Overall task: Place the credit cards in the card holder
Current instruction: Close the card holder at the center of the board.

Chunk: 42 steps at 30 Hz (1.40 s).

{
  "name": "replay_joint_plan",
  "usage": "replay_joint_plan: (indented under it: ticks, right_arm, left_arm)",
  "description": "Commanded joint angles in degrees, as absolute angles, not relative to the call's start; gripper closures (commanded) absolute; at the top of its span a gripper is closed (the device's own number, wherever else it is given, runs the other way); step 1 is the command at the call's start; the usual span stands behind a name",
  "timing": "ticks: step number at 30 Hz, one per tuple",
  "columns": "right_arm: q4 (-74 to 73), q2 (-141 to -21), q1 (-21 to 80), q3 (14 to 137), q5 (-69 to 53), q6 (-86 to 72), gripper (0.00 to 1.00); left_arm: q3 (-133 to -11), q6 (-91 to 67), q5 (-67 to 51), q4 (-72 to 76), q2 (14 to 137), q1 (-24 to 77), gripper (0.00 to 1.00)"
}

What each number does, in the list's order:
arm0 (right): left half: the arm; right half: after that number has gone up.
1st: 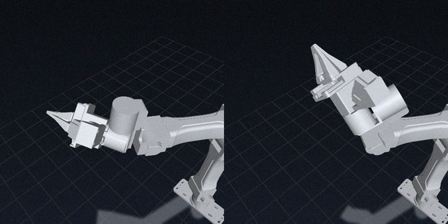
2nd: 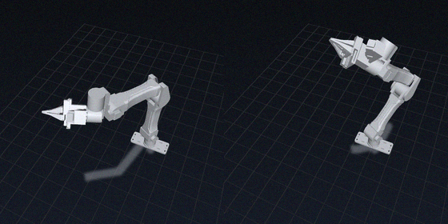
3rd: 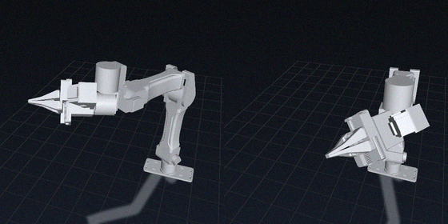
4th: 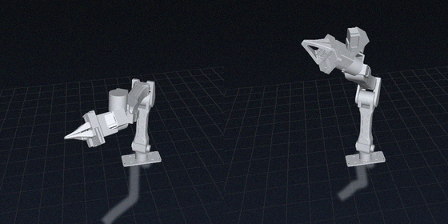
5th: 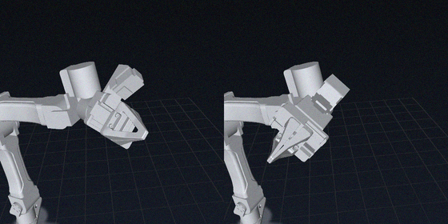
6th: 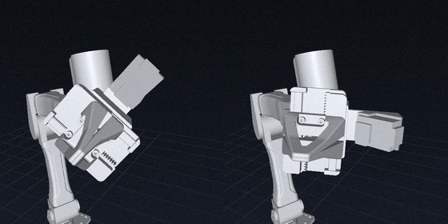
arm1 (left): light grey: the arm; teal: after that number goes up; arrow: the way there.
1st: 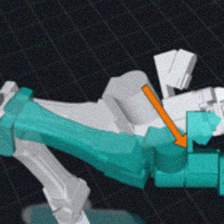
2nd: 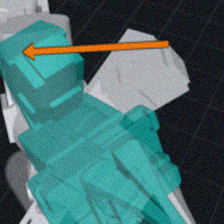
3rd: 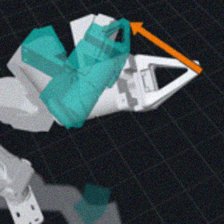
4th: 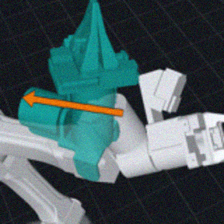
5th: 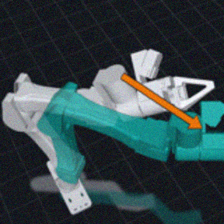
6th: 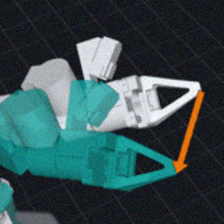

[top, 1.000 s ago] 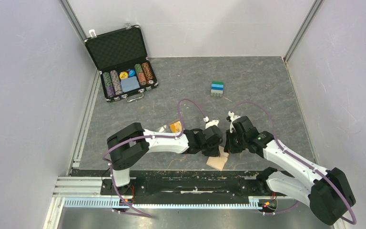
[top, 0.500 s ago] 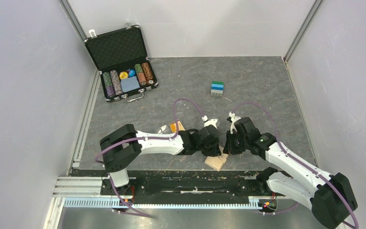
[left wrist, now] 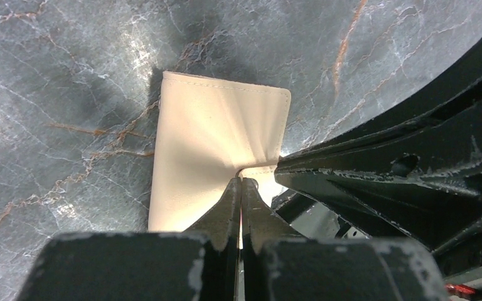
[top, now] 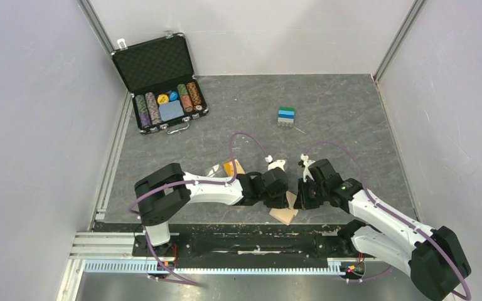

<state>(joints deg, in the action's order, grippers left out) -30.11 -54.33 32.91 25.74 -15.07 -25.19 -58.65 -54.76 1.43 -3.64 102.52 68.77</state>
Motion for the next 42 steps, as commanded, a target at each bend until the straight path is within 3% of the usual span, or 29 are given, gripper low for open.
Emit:
replay_joint_plan:
  ticks: [1, 42]
  right_arm:
    - [-27.15, -53.67, 33.25, 24.53, -16.55, -26.13, 1.00]
    - [-22.18, -57.08, 33.22, 24.26, -15.57, -27.75, 1.00]
  left_arm:
    - [-58.88, -53.99, 2.48, -1.48, 103.69, 69.26, 0.98]
    - [-61.82, -49.39, 4.39, -2.44, 102.82, 69.70, 0.98]
